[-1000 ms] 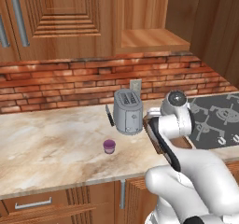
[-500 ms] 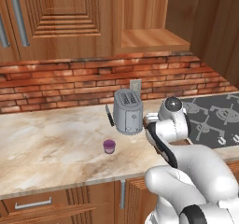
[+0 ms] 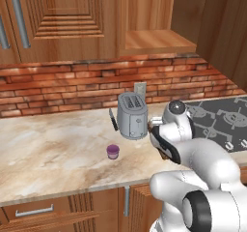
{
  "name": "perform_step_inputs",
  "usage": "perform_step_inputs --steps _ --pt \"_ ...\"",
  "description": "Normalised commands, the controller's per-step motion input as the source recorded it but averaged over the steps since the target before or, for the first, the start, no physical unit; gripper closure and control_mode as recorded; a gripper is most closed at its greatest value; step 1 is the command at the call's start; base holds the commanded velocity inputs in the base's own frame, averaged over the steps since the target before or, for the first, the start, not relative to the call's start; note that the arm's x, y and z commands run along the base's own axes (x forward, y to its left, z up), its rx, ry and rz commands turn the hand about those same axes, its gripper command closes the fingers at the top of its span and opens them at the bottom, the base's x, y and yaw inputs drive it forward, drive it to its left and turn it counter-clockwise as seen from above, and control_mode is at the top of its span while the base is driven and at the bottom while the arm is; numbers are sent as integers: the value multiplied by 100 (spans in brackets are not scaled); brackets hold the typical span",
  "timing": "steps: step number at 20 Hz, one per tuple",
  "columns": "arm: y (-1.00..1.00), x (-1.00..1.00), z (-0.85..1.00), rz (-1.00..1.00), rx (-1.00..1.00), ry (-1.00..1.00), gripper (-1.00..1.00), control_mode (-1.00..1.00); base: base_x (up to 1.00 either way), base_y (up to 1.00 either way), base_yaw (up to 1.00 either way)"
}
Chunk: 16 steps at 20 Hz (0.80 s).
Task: Pick the bread, place it on the cutting board, pick the jam, place it on the counter, and close the cabinet.
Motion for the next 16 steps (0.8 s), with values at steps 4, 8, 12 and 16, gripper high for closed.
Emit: perform_step_inputs --steps 4,8,12,16 --pt "-13 12 -13 0 0 2 100 -100 0 0 0" --pt "-8 13 -19 0 0 2 100 -100 0 0 0" --pt "-7 11 -19 0 0 3 100 -100 0 0 0" --pt "-8 12 -19 0 0 3 100 -100 0 0 0"
